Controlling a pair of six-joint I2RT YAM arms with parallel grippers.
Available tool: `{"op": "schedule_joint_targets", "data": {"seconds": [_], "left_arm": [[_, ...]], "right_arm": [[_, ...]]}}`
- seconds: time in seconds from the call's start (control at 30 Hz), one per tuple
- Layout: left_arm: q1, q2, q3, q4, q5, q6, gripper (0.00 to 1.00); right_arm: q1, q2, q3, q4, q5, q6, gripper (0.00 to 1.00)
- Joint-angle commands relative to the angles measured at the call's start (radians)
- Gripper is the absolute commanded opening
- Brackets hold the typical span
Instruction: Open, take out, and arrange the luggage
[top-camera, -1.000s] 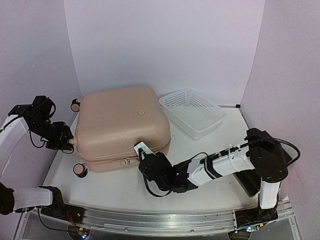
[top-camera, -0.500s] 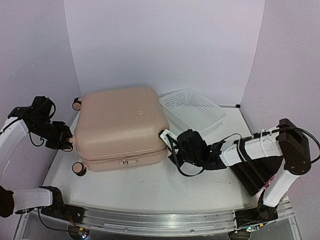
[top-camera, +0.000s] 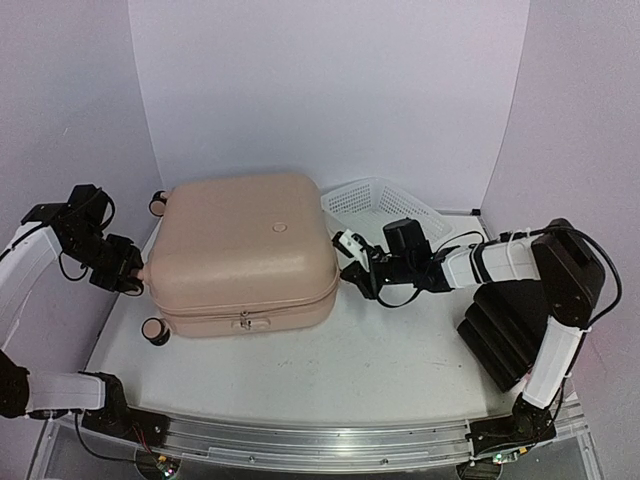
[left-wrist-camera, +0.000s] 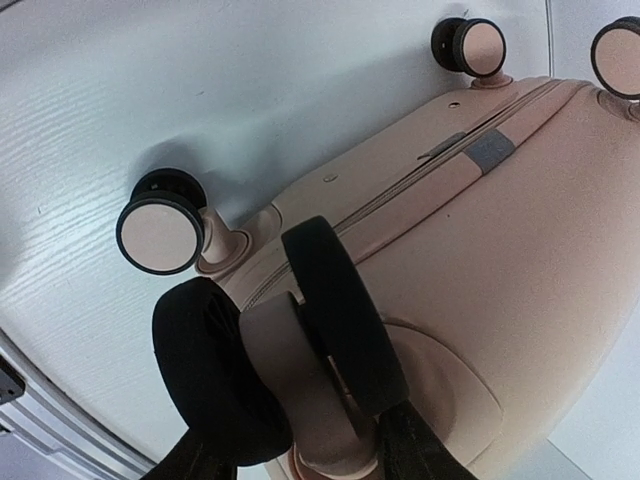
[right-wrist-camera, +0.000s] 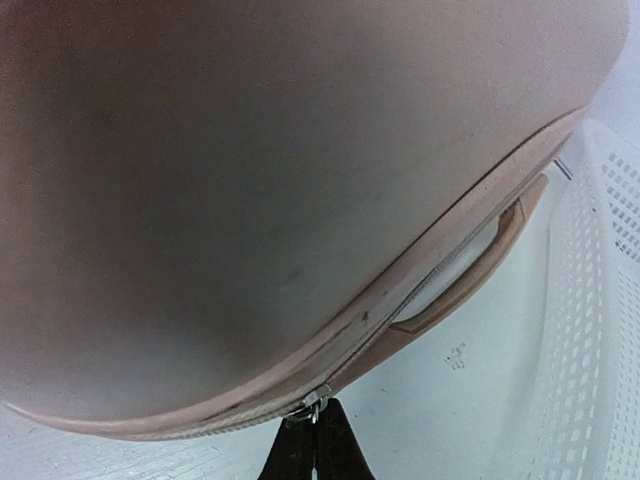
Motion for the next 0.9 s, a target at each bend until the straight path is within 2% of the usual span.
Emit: {"op": "schedule_joint_targets", "data": {"seconds": [0.0,0.07,0.17,0.33,0.43,0.5,0.57,0.63,0.77,0.87], "left_arm": [[0.01,0.114,0.027,-0.062,-0.245,0.36,0.26],[0.01,0.155,0.078,-0.049,-0.283,0.476,0.28],[0.01,0.182,0.115,0.018,-0.306,0.644,0.32],[0.01,0.176,0.108,0.147,-0.213,0.809,0.46],[0.01,0.191,0.114,0.181,-0.104,0.869,0.59],[0.009,0.187,0.107,0.192,-0.057,0.898,0.74],[0.009,0.157,0.096,0.192,-0.062,0.924,0.88],[0.008,0.095,0.084,0.19,-0.1,0.953,0.97],[-0.018,-0.03,0.113,0.165,-0.112,1.009,0.99],[-0.175,-0.047,0.189,0.154,-0.118,1.007,1.0]], "right_arm": [[-0.048,0.031,0.064,0.016,-0.218,-0.032,0.0],[-0.033,0.023,0.059,0.022,-0.29,0.025,0.0],[0.048,0.016,0.04,0.046,-0.298,0.09,0.0],[0.266,0.025,0.022,0.101,-0.137,0.151,0.0],[0.354,0.023,0.0,0.146,0.012,0.231,0.0],[0.388,0.023,-0.012,0.164,0.073,0.309,0.0],[0.41,0.025,-0.022,0.178,0.096,0.38,0.0],[0.432,0.025,-0.024,0.181,0.108,0.406,0.0],[0.474,0.011,-0.034,0.164,0.134,0.382,0.0],[0.486,-0.007,-0.047,0.152,0.161,0.376,0.0]]}}
